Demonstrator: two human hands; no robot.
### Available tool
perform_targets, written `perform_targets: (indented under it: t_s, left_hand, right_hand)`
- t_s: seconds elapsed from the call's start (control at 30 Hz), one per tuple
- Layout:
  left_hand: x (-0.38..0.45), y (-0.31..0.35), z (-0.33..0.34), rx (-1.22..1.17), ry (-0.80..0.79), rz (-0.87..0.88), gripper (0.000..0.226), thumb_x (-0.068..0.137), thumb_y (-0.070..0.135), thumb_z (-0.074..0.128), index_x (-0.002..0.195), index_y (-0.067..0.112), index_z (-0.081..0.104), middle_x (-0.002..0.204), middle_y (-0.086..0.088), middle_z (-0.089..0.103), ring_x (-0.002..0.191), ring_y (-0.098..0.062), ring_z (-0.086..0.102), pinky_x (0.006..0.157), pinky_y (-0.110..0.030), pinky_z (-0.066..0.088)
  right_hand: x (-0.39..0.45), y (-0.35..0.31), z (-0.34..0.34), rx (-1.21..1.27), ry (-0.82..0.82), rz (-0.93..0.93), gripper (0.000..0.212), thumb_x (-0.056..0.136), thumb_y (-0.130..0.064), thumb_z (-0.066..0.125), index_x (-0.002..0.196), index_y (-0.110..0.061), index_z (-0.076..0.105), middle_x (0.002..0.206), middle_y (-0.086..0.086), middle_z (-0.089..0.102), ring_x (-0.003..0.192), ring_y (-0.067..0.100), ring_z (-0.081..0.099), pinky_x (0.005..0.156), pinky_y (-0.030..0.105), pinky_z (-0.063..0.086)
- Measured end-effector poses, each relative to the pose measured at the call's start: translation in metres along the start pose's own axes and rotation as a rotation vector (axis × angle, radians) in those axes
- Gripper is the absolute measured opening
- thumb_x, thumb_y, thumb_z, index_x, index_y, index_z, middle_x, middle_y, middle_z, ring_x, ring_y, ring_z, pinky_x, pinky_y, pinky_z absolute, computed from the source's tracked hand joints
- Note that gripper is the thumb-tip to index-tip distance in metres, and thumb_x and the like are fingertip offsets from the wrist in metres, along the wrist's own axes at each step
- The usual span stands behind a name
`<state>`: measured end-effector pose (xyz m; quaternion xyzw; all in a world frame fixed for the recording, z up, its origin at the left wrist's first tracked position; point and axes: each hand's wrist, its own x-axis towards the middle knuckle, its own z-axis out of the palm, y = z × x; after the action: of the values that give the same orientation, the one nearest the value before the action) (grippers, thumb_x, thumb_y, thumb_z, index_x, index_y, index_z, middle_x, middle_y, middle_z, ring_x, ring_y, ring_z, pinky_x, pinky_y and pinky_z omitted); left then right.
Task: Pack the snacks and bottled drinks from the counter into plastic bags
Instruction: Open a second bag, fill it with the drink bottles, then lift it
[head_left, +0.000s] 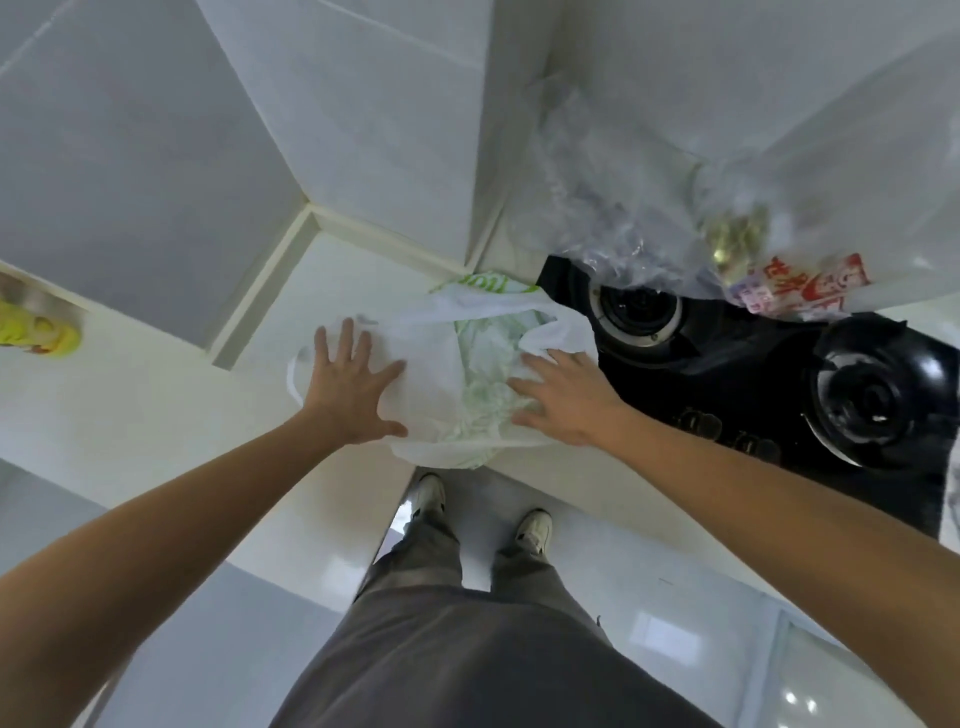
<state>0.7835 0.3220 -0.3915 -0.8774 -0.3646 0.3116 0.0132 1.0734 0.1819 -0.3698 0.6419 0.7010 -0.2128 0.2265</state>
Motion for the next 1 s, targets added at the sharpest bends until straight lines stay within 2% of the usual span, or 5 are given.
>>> perform_targets:
  t_s: [0.4, 0.53, 0.7, 0.87, 1.0]
  left_hand:
    - [0.006, -0.031, -0.014, 0.034, -0.032, -0.173, 0.097, 0.077, 0.096, 0.023, 0.159, 0.043, 0.023, 0.169, -0.017, 0.012, 0.155, -0.044, -0.006, 0.116, -0.070, -0.003]
    - [0.003, -0.010, -0.027, -0.111, 0.317, 0.048, 0.067, 0.088, 0.071, 0.045, 0.133, 0.025, 0.064, 0.141, -0.016, 0.053, 0.144, -0.040, 0.033, 0.116, -0.068, 0.014]
    - [0.005, 0.038, -0.044, -0.437, 0.458, 0.493, 0.042, 0.099, 0.033, 0.052, 0.139, 0.022, 0.059, 0.134, -0.003, 0.061, 0.128, -0.030, 0.053, 0.104, -0.047, 0.045]
    - [0.014, 0.079, -0.050, -0.616, 0.186, 0.412, 0.065, 0.090, -0.001, 0.054, 0.151, 0.020, 0.045, 0.137, -0.007, 0.059, 0.128, -0.029, 0.051, 0.105, -0.040, 0.042]
    - [0.026, 0.085, -0.050, -0.361, 0.062, 0.263, 0.042, 0.090, 0.031, 0.068, 0.131, 0.029, 0.060, 0.132, 0.004, 0.058, 0.138, -0.023, 0.039, 0.120, -0.043, 0.022]
  right_hand:
    - [-0.029, 0.039, 0.010, 0.012, 0.068, -0.040, 0.072, 0.092, -0.074, 0.020, 0.144, -0.037, 0.052, 0.141, -0.007, 0.061, 0.120, 0.027, 0.060, 0.098, 0.043, 0.041]
    - [-0.040, 0.029, 0.002, 0.003, 0.393, -0.128, 0.051, 0.101, -0.054, 0.046, 0.139, -0.023, 0.060, 0.137, 0.000, 0.064, 0.119, 0.032, 0.059, 0.099, 0.046, 0.045]
    - [-0.028, 0.025, -0.017, -0.009, 0.710, -0.251, 0.032, 0.089, -0.006, 0.059, 0.118, -0.011, 0.069, 0.123, 0.006, 0.064, 0.112, 0.030, 0.057, 0.092, 0.041, 0.045]
    - [-0.004, 0.033, -0.008, 0.094, 0.500, -0.204, 0.031, 0.082, 0.002, 0.074, 0.110, -0.010, 0.070, 0.107, 0.005, 0.067, 0.102, 0.031, 0.063, 0.089, 0.042, 0.053]
    - [0.003, 0.035, -0.008, 0.069, 0.250, -0.084, 0.046, 0.085, -0.043, 0.079, 0.121, -0.016, 0.070, 0.111, 0.004, 0.068, 0.117, 0.032, 0.059, 0.103, 0.046, 0.038]
